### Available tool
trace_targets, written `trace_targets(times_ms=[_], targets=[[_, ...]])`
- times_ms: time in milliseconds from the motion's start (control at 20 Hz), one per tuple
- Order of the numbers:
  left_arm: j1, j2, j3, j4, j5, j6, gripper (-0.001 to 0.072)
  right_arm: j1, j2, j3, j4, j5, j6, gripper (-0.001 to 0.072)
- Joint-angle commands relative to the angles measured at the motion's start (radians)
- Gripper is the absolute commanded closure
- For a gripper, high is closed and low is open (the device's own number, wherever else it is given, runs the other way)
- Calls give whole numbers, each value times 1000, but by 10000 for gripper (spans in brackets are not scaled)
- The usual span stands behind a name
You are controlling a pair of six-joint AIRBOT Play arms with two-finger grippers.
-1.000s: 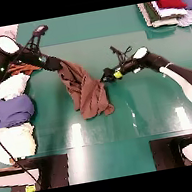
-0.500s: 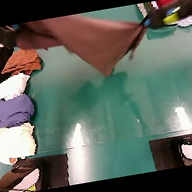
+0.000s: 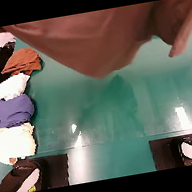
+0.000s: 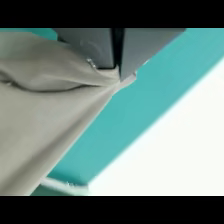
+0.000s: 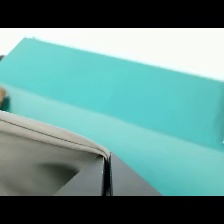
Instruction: Fold the shirts.
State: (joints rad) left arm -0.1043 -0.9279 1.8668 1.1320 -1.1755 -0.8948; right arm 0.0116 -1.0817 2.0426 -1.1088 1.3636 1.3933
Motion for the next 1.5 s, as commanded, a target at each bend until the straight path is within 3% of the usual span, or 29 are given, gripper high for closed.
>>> trace_targets(times_ms=[0, 200, 450, 700, 950, 1050, 1300, 1450], targets=[[1, 46, 79, -8, -16, 5, 682, -81, 76, 16, -19, -3, 1, 698], [1, 32, 48, -55, -110, -58, 682, -83, 57, -26, -15, 15, 1, 698], [1, -32, -402, -55, -147, -119, 682, 147, -92, -311, -20, 142, 2, 698], [1, -86, -848, -74, -26, -96, 682, 300, -265, -574, -19, 49, 1, 698], [1, -97, -1015, -46, 39, -93, 681, 328, -323, -697, -20, -37, 2, 698], [1, -97, -1003, -35, 137, -98, 681, 315, -323, -700, -17, -63, 2, 698], [1, -97, -908, -36, 540, -129, 681, 253, -323, -581, -18, -193, 22, 698], [1, -116, -899, -40, 664, -126, 681, 209, -323, -528, -16, -296, 27, 698]])
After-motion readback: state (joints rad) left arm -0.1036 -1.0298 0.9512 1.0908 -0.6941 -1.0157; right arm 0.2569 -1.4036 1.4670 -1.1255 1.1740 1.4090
